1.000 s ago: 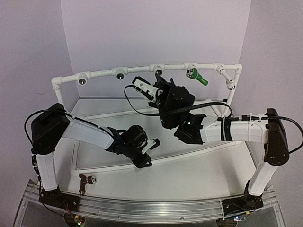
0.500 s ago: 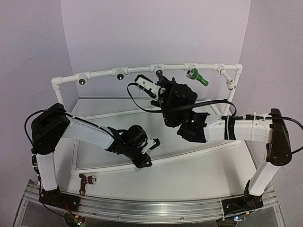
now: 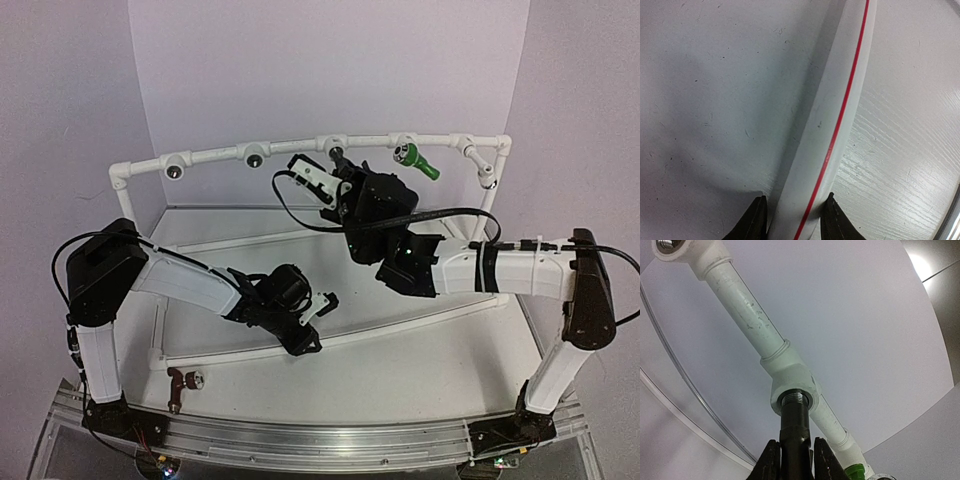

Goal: Install the water faucets

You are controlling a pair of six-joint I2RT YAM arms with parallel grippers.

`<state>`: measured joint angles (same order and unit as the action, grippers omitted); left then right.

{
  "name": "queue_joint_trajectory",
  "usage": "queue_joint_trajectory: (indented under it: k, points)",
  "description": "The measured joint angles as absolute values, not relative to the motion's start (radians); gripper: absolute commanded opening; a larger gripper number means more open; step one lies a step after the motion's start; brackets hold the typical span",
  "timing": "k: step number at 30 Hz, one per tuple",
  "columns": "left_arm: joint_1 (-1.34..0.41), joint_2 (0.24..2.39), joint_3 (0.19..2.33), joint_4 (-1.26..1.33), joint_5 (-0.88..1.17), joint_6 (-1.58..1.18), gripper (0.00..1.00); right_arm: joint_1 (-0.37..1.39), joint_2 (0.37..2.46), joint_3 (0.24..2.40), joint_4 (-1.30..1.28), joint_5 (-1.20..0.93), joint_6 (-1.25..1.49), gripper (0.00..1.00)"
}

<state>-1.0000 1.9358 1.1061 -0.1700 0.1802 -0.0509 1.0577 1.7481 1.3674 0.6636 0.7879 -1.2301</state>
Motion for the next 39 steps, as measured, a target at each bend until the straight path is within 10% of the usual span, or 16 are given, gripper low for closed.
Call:
queue_joint_trajectory:
  k: [39]
  points:
    - [-0.995, 1.997, 1.13, -0.061, 0.182, -0.047, 0.13, 0.989, 1.741, 1.569, 0.191, 0.733, -0.619, 0.0]
